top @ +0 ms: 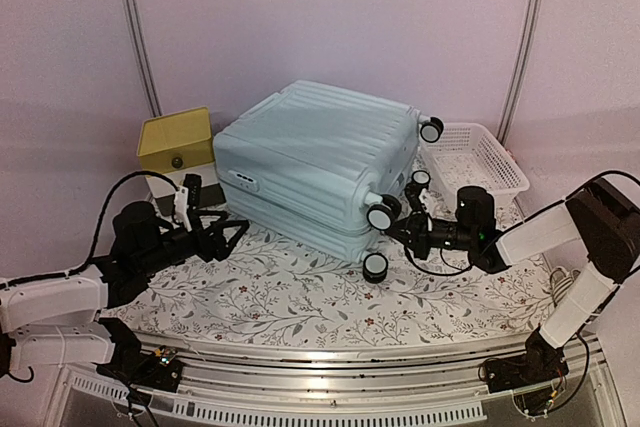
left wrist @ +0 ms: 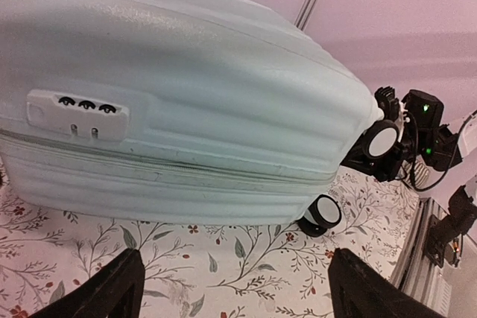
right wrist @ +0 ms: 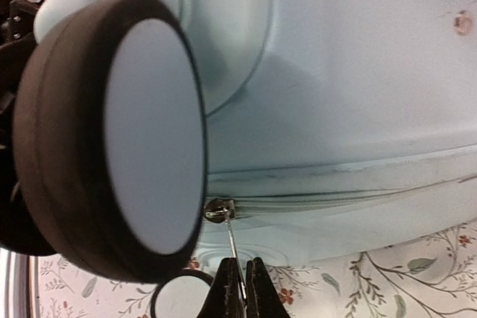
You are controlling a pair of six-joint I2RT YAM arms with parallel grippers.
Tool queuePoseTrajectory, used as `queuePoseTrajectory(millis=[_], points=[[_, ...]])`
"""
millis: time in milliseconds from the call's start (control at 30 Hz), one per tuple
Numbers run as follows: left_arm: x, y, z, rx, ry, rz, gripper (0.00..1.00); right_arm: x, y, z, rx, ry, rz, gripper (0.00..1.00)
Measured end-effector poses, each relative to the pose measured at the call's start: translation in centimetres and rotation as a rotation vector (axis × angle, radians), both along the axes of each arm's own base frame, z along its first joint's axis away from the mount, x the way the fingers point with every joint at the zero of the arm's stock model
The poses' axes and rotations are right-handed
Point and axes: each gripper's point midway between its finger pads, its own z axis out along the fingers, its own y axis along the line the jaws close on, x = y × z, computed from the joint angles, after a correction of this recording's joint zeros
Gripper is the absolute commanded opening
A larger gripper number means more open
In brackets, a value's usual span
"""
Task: Open, take out, and arrange the luggage
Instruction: Unzip the zipper of the luggage.
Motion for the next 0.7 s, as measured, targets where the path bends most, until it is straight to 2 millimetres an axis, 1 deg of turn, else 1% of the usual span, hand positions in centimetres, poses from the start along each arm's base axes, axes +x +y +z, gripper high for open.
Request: queuePoseTrajectory(millis=[33, 200, 267, 400, 533, 633, 700], points=[[0.0, 0.0, 0.0, -0.001, -0.001, 0.000, 0.88, 0.3, -0.3, 0.0, -0.011, -0.015, -0.029, 0.02], [0.0, 0.1, 0.2, -0.004, -0.006, 0.002, 0.88, 3.9, -3.1, 0.0, -0.076, -0.075, -0.274, 0.02], [0.0, 0.1, 0.2, -0.004, -0.007, 0.003, 0.88, 5.1, -4.4, -0.1, -0.095, -0.076, -0.372, 0.02], [0.0, 0.1, 0.2, -0.002, -0.006, 0.008, 0.88, 7.0, -6.2, 0.1, -0.106, -0.062, -0.522, 0.02], [0.3, 0.5, -0.1, 0.008, 0.004, 0.032, 0.87, 8.3, -7.9, 0.2, -0.106, -0.031, -0.652, 0.02], [0.5, 0.9, -0.2, 0.015, 0.007, 0.057, 0.87, 8.9, -8.8, 0.2, -0.097, -0.009, -0.715, 0.02], [0.6, 1.1, -0.3, 0.019, 0.008, 0.072, 0.87, 9.2, -9.4, 0.2, -0.094, 0.008, -0.747, 0.07]])
